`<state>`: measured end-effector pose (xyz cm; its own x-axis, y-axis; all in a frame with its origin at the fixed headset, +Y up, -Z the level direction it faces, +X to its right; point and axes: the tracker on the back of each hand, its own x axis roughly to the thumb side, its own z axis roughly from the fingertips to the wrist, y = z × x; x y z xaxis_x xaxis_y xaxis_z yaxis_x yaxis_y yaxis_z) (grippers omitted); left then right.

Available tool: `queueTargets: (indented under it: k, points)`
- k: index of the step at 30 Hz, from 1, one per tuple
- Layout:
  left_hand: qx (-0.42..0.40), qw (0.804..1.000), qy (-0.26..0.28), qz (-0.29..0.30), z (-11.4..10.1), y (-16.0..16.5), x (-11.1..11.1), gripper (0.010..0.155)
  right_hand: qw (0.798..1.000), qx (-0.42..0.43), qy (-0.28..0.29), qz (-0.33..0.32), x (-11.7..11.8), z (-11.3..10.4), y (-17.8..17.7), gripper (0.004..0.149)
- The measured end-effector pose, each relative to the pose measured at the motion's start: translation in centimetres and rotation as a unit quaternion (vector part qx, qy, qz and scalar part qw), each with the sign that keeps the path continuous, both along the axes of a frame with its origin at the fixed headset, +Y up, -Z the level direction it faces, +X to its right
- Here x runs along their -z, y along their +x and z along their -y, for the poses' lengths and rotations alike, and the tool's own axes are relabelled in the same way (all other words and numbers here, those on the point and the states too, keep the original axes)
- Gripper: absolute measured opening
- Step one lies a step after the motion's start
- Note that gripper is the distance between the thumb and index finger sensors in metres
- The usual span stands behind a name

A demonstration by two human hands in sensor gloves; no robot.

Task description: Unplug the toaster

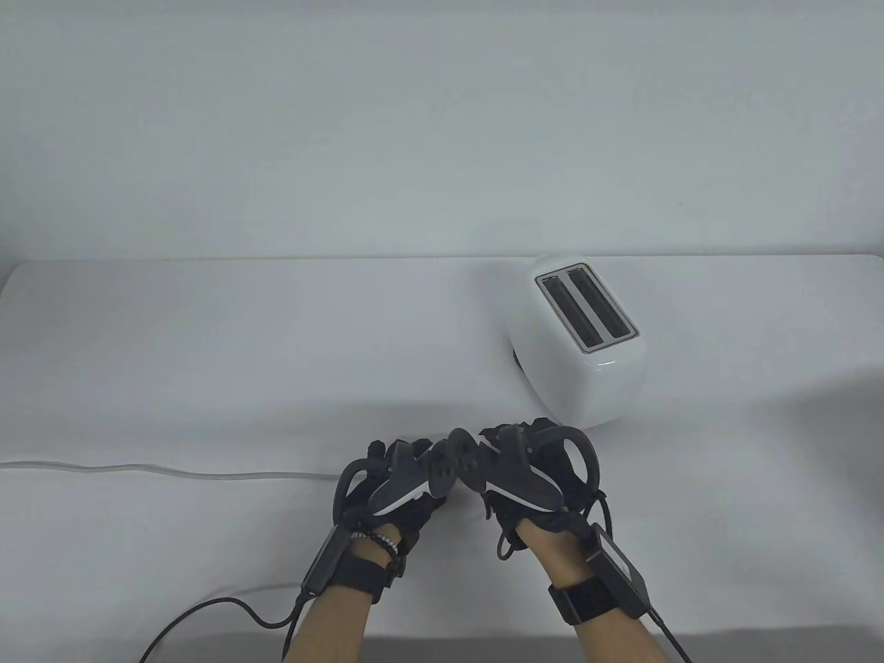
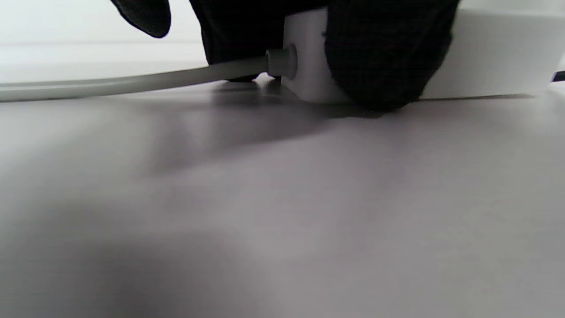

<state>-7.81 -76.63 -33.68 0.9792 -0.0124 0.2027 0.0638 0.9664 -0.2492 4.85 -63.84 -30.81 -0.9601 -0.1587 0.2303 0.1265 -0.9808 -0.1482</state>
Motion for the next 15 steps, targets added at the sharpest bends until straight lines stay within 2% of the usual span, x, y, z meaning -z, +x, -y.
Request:
queueTargets:
  k: [5, 6, 7, 8, 9, 12, 15]
  points:
    - [0.007, 1.000, 0.002, 0.003, 0.1, 0.1, -0.1, 0.083, 1.000, 0.022, 0.011, 0.012, 0.2, -0.1, -0.1, 0.043]
    - [0.012, 1.000, 0.005, 0.005, 0.1, 0.2, -0.1, 0.082, 0.996, 0.069, 0.058, 0.024, -0.2, -1.3, 0.2, 0.043]
    - [0.011, 1.000, 0.004, 0.005, 0.1, 0.2, -0.1, 0.082, 0.992, 0.103, 0.073, 0.019, -0.1, -2.2, 0.3, 0.042]
    - [0.008, 1.000, 0.003, 0.004, 0.1, 0.2, -0.1, 0.082, 0.989, 0.133, 0.062, 0.009, -0.1, -3.4, 0.2, 0.042]
    - [0.006, 1.000, 0.001, 0.003, 0.1, 0.2, -0.1, 0.083, 0.991, 0.123, 0.059, 0.007, -0.3, -5.0, 0.1, 0.042]
    - [0.004, 1.000, 0.003, 0.003, 0.2, 0.1, -0.2, 0.082, 0.987, 0.110, 0.116, -0.002, -1.3, -8.3, 0.7, 0.043]
    - [0.003, 1.000, 0.004, 0.004, 0.2, 0.1, -0.2, 0.083, 0.979, 0.167, 0.118, -0.009, -2.6, -9.4, 3.0, 0.043]
